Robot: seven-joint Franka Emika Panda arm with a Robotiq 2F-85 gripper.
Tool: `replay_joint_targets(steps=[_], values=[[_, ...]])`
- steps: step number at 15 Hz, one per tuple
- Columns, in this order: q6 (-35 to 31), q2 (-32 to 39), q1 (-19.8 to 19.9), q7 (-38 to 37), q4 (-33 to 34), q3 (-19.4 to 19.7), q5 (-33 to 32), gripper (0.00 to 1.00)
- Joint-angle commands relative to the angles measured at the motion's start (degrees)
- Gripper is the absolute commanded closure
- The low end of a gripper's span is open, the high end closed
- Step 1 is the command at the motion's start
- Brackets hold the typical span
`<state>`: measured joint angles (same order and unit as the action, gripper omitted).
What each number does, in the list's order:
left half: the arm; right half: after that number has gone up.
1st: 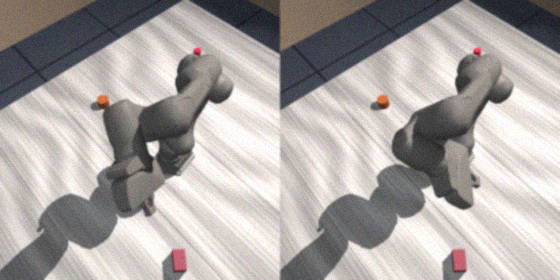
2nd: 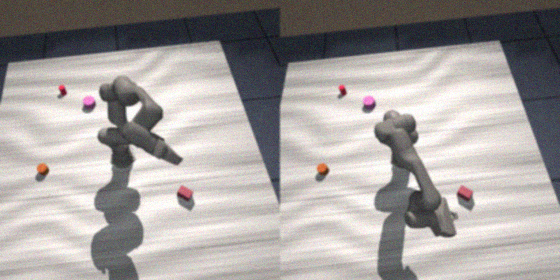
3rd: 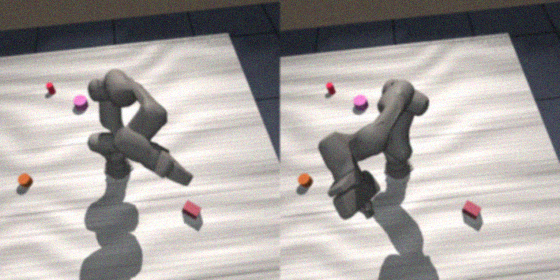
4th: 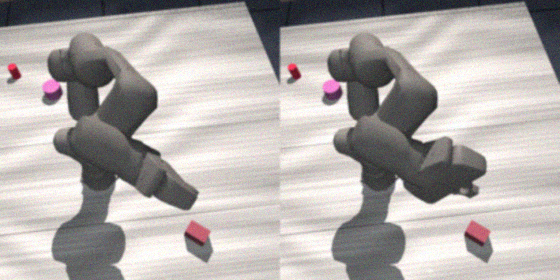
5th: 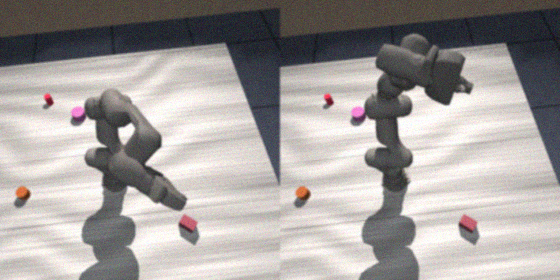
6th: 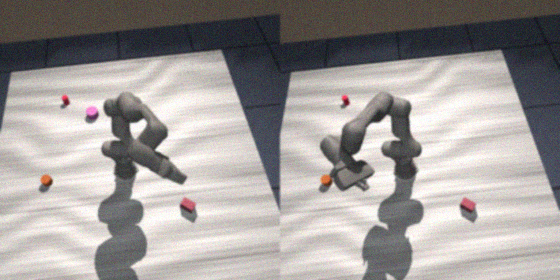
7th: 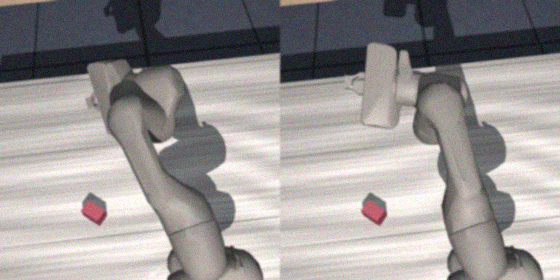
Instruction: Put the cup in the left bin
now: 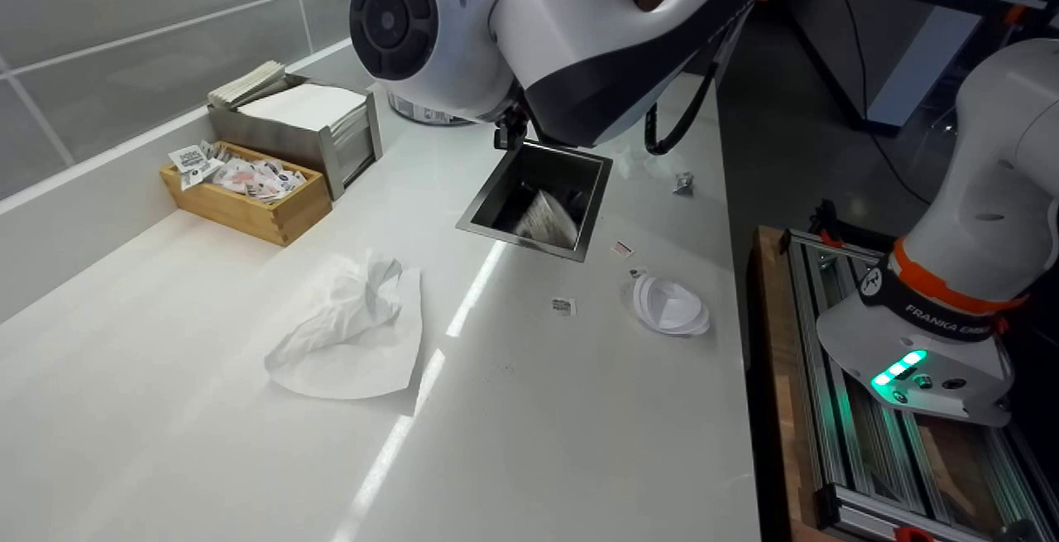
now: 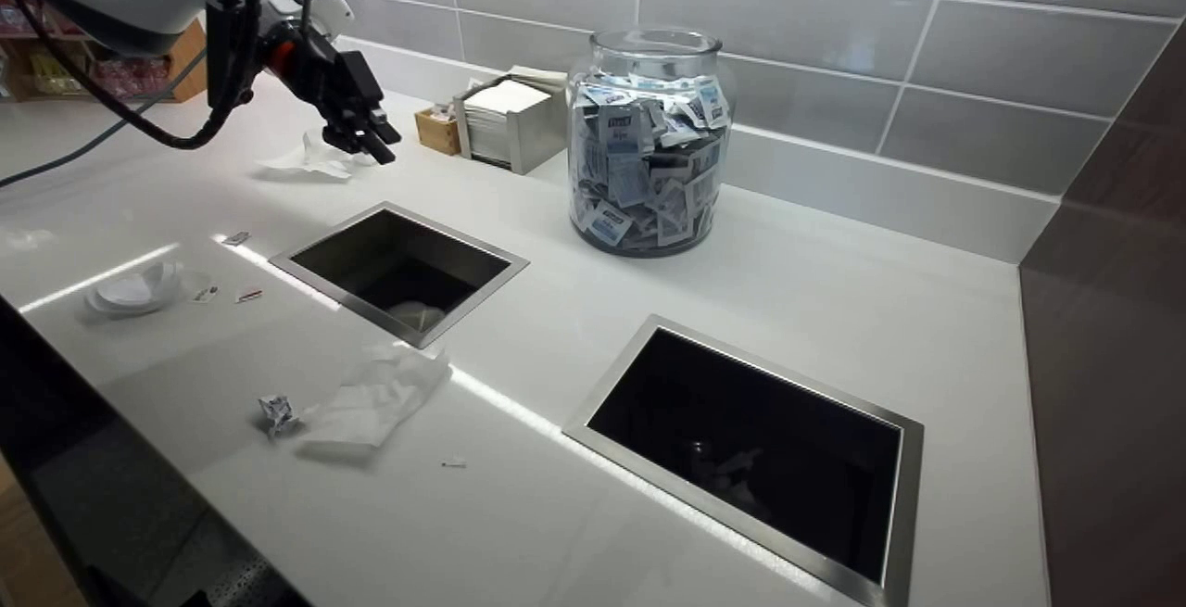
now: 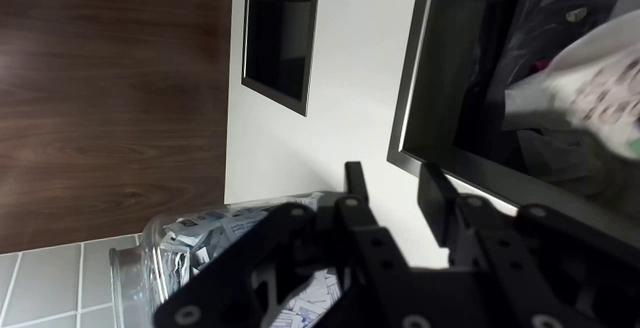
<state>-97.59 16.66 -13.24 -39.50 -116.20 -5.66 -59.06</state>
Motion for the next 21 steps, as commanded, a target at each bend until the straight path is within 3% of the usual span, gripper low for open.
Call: replay_joint_targets(steps=[1, 3, 6, 12, 21], values=[[-0.55, -2.34, 0.96, -0.87, -2.45, -0.92, 1.32, 0.35], [-0.89, -2.89, 1.14, -0.78, -2.45, -0.91, 1.60, 0.19], [-7.28, -5.31, 3.25, -0.06, -3.24, -0.84, 5.73, 0.00], [-17.82, -12.75, 7.34, 3.77, -5.30, 0.70, 19.80, 0.00], [-22.49, -20.22, 10.81, 11.70, -7.15, 3.29, 48.48, 0.00]])
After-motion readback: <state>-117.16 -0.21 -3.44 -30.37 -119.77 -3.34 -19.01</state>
